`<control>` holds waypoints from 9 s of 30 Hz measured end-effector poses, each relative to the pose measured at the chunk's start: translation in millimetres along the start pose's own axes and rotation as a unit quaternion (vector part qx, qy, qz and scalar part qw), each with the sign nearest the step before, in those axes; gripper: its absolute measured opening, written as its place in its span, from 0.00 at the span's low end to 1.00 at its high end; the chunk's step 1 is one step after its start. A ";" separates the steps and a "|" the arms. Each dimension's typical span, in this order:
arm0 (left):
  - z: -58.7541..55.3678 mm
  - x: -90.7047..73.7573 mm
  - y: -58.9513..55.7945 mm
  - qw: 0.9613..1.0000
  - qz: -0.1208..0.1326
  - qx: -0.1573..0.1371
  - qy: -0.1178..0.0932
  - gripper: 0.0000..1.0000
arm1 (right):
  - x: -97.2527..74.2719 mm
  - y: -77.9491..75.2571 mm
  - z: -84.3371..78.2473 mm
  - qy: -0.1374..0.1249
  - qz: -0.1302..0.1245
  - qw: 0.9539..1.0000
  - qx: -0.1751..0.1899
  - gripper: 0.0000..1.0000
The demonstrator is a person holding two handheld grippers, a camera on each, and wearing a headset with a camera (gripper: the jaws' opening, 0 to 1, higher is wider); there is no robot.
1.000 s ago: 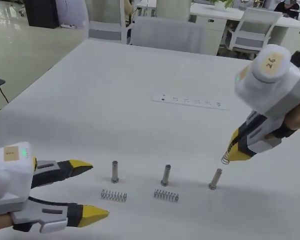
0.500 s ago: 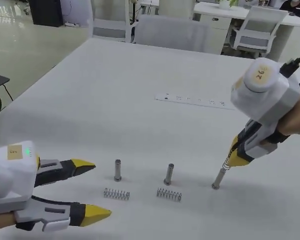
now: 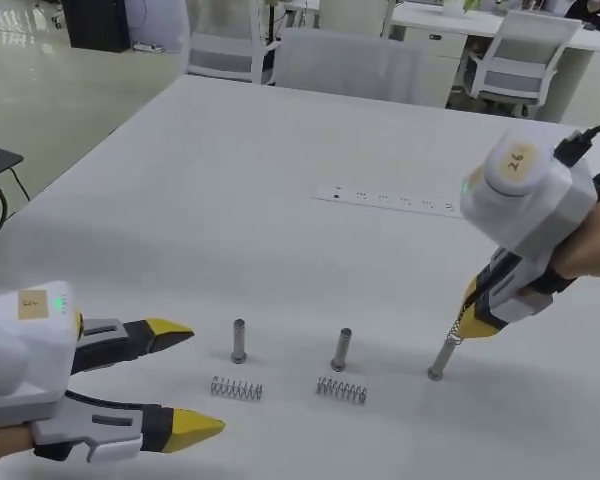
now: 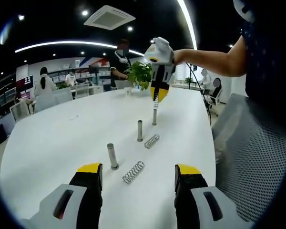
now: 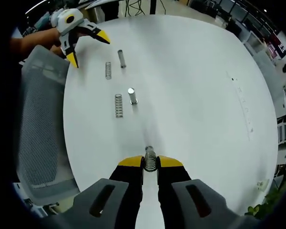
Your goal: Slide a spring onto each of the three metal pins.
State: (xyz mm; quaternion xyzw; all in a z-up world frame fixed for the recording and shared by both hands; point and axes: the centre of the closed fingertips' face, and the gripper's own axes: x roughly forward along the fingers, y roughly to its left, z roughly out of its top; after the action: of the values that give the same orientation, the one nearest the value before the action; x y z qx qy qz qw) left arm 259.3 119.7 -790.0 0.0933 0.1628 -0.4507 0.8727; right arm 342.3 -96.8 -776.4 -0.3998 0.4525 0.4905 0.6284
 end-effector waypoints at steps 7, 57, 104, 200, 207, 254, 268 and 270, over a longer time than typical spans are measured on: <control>0.2 -0.2 0.0 1.000 0.000 0.001 0.002 0.56 | 5.1 -0.5 -0.4 0.002 0.003 1.000 0.000 0.08; 1.9 -1.8 -0.4 1.000 0.005 -0.001 0.000 0.54 | 62.3 1.3 -21.0 0.041 0.027 0.999 0.005 0.15; 6.6 -3.9 -4.6 1.000 0.002 -0.002 -0.007 0.51 | 64.7 57.5 56.3 -0.033 0.045 0.997 -0.060 0.17; 51.0 29.2 -61.4 0.991 -0.119 0.030 -0.052 0.18 | 15.3 129.3 108.7 -0.058 0.079 0.979 -0.179 0.08; 52.4 29.3 -65.3 0.990 -0.127 0.036 -0.053 0.11 | 13.0 132.2 108.6 -0.057 0.080 0.977 -0.191 0.08; 68.5 23.8 -74.5 0.985 -0.150 0.034 -0.075 0.02 | 21.5 137.9 98.4 -0.056 0.095 0.976 -0.189 0.09; 65.2 25.6 -73.0 0.986 -0.149 0.036 -0.069 0.02 | 4.2 136.4 108.3 -0.078 0.085 0.977 -0.180 0.09; 64.6 26.2 -72.9 0.986 -0.149 0.036 -0.068 0.02 | 1.1 137.0 111.1 -0.084 0.084 0.976 -0.180 0.09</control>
State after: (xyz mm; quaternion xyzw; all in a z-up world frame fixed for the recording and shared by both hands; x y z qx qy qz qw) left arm 226.8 37.9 -740.7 0.0690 0.0989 -0.5866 0.8008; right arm 228.0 35.9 -755.4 -0.4241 0.3339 0.6473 0.5382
